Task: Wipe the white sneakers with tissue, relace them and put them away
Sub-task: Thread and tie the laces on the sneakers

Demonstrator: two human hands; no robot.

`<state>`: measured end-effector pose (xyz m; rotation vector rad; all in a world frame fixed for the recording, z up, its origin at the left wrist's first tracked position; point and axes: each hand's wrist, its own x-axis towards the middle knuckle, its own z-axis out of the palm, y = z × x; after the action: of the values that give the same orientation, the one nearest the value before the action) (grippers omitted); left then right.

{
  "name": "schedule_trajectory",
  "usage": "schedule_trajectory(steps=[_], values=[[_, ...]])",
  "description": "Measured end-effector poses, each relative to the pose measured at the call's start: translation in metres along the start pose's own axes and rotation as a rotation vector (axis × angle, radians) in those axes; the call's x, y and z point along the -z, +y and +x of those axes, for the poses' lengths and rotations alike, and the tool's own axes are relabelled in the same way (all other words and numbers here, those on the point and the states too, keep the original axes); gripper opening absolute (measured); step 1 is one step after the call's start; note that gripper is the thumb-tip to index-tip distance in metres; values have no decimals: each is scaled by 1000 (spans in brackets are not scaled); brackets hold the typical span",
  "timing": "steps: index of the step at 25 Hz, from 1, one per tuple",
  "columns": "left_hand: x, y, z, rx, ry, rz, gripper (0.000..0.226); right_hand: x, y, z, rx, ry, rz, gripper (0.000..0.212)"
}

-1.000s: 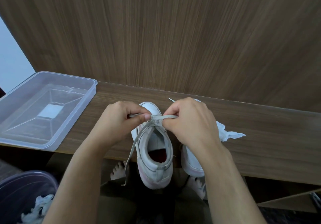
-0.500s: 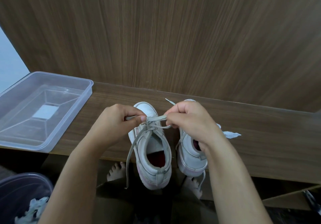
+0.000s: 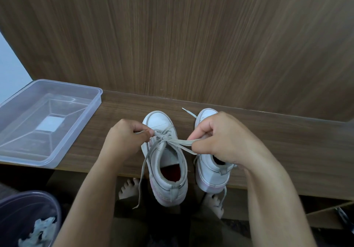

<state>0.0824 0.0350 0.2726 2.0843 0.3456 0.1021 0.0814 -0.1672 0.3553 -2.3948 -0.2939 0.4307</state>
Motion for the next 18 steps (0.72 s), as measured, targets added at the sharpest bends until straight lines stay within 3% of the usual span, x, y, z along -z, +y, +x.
schedule_trajectory(steps=[6, 11, 16, 18], values=[[-12, 1, 2, 91, 83, 49, 15, -8, -9, -10, 11, -55, -177, 13], [-17, 2, 3, 94, 108, 42, 14, -11, -13, -11, 28, -135, -147, 13], [-11, 1, 3, 69, -35, -17, 12, 1, -2, -7, 60, -6, -114, 19], [-4, 3, -1, 147, -134, -91, 32, 1, 0, -3, 105, 77, -105, 23]])
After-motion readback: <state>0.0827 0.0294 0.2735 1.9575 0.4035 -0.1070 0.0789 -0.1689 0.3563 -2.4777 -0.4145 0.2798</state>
